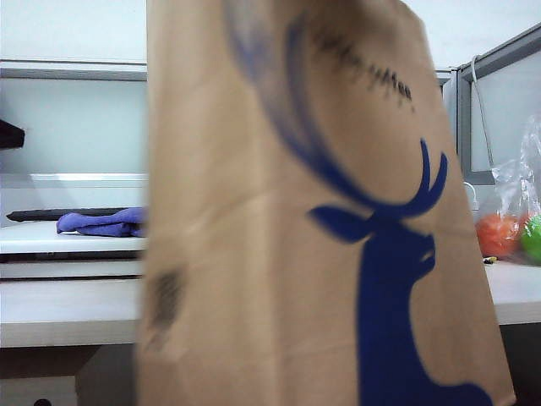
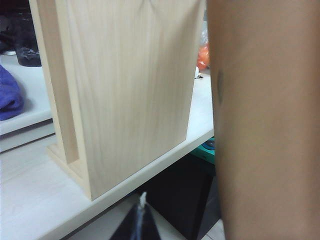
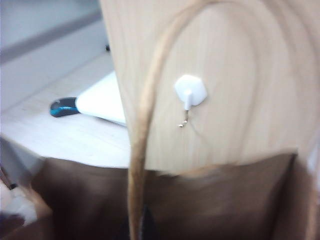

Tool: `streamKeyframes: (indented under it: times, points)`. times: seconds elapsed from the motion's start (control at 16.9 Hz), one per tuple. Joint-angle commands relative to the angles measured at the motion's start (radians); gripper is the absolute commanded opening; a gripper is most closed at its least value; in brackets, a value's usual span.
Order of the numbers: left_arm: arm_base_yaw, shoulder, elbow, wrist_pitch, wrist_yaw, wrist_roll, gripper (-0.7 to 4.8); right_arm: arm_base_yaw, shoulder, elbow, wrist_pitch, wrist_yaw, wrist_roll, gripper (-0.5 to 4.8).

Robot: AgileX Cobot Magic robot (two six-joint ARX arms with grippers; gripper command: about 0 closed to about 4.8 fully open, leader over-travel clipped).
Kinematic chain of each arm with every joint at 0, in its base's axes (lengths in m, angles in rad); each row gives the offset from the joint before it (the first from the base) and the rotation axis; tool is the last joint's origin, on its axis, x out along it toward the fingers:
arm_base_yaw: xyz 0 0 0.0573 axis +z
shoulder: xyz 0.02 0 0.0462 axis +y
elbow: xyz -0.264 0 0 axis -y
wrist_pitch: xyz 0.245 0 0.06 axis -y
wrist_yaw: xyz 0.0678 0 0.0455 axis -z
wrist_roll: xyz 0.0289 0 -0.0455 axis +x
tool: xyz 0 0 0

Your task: Pick up the paper bag and hang it on the hook.

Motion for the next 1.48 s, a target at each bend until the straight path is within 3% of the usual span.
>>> streamKeyframes:
  times: [0.06,0.41,0.59,1.01,1.48]
  points:
    - [0.000,0.000,0.001,0.012,0.003,0.004,-0.05,-0.001,0.116,0.007,0.183,0.012,0.000,-0.04]
    - [0.000,0.000,0.001,0.012,0.002,0.004,-0.06,-0.030,0.285,0.008,0.385,-0.008,-0.003,-0.04]
    - [0.000,0.000,0.001,0.012,0.002,0.004,-0.06,-0.051,0.356,0.011,0.442,-0.065,0.005,-0.04]
    - [0.000,0.000,0.001,0.012,0.002,0.004,-0.06,-0.063,0.449,0.011,0.460,-0.108,0.034,-0.04]
    - [0.000,0.000,0.001,0.012,0.003,0.004,-0.05,-0.158,0.564,0.056,0.517,-0.210,0.083,-0.04]
